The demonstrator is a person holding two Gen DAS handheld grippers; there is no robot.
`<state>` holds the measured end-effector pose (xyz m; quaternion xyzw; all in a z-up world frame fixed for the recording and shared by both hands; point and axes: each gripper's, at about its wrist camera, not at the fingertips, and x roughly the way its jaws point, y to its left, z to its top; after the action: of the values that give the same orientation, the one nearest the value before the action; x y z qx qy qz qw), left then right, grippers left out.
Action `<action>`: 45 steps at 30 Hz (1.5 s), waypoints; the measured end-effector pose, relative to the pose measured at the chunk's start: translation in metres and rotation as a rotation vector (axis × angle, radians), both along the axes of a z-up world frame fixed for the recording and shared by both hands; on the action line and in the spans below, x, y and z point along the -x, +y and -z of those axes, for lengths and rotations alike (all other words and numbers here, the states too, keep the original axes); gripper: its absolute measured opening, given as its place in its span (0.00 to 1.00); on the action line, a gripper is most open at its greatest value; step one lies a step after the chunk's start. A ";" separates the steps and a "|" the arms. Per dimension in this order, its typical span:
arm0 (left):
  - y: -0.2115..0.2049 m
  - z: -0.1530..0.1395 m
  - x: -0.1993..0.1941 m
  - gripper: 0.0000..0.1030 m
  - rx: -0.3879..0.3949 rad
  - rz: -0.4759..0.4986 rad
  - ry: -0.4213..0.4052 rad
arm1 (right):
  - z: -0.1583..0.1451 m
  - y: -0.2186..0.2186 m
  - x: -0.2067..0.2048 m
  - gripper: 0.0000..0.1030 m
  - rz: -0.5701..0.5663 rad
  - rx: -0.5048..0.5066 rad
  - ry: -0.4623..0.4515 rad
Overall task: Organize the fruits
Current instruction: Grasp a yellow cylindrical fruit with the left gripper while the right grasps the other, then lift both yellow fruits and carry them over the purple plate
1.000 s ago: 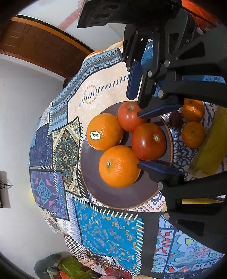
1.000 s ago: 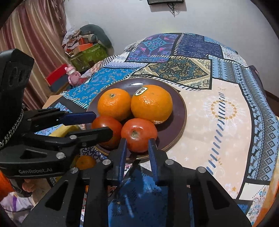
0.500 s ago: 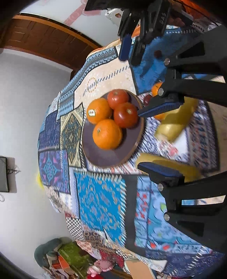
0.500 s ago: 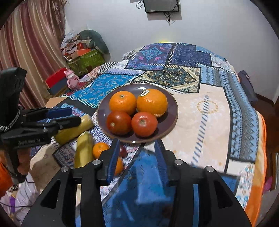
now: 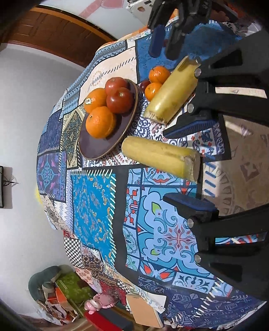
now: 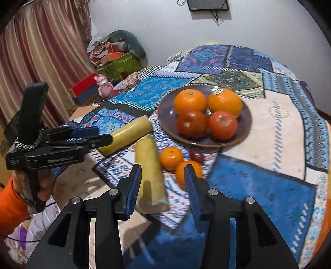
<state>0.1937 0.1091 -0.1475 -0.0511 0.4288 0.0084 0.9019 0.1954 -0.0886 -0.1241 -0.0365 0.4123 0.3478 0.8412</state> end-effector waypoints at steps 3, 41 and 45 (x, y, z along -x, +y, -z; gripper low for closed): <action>0.004 0.005 -0.010 0.41 0.036 0.020 0.026 | 0.007 0.013 0.002 0.38 -0.019 0.023 0.010; 0.002 0.017 0.028 0.35 0.137 0.077 0.079 | 0.034 0.054 -0.006 0.38 -0.062 0.122 0.088; -0.004 0.022 0.021 0.35 0.106 0.092 0.059 | 0.036 0.052 -0.006 0.35 -0.050 0.100 0.087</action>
<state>0.1729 0.1056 -0.1699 -0.0787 0.4571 -0.0539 0.8843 0.2014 -0.0363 -0.1603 -0.0736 0.4643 0.3488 0.8108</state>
